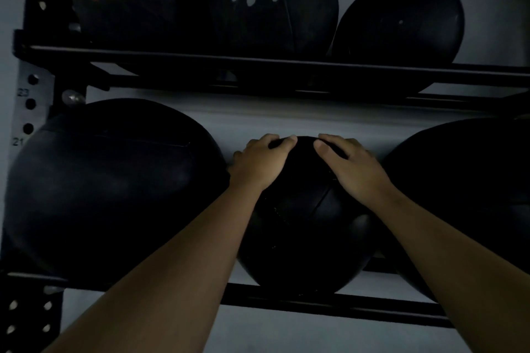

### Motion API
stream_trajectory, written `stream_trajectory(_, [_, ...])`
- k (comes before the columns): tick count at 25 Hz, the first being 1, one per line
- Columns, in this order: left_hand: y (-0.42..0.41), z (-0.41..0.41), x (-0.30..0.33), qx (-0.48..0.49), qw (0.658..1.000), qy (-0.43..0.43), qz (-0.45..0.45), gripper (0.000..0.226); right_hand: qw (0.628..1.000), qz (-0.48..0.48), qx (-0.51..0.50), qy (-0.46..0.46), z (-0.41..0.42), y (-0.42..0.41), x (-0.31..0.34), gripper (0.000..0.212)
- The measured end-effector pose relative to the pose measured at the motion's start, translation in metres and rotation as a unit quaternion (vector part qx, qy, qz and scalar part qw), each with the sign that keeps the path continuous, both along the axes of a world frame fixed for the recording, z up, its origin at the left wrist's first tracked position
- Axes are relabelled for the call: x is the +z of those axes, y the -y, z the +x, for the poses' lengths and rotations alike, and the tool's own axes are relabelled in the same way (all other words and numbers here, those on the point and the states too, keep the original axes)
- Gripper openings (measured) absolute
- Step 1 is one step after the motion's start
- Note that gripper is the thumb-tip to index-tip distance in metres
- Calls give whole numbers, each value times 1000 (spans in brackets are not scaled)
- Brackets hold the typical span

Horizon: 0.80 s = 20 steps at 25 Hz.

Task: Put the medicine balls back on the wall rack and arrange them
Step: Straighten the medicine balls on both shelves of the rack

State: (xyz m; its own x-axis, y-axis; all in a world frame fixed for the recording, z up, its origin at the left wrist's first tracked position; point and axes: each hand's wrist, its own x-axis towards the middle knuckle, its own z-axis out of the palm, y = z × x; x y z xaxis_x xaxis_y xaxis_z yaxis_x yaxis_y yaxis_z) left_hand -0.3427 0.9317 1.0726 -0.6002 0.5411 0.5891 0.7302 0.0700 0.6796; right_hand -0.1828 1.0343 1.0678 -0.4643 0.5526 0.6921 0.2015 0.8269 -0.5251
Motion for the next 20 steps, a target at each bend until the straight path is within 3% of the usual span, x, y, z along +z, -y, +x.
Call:
stream_trajectory(5, [4,-1,-8,-35,997,-1,75,63,1000,2,-9,-8,-1,1,1,64])
stream_trajectory(10, [27,3,1,-14,995,-73,-63,65,999,11,-29,37,-2,12,11,58])
stream_trajectory(13, [58,-5,8,31,980,-149,-125,60,997,58,-50,19,-4,38,14,42])
stream_trajectory(17, [117,-39,21,50,986,-160,-19,47,992,102,-56,55,-49,102,16,37])
stream_trajectory(20, [161,-69,21,147,961,-229,51,38,997,58,23,55,-95,148,19,45])
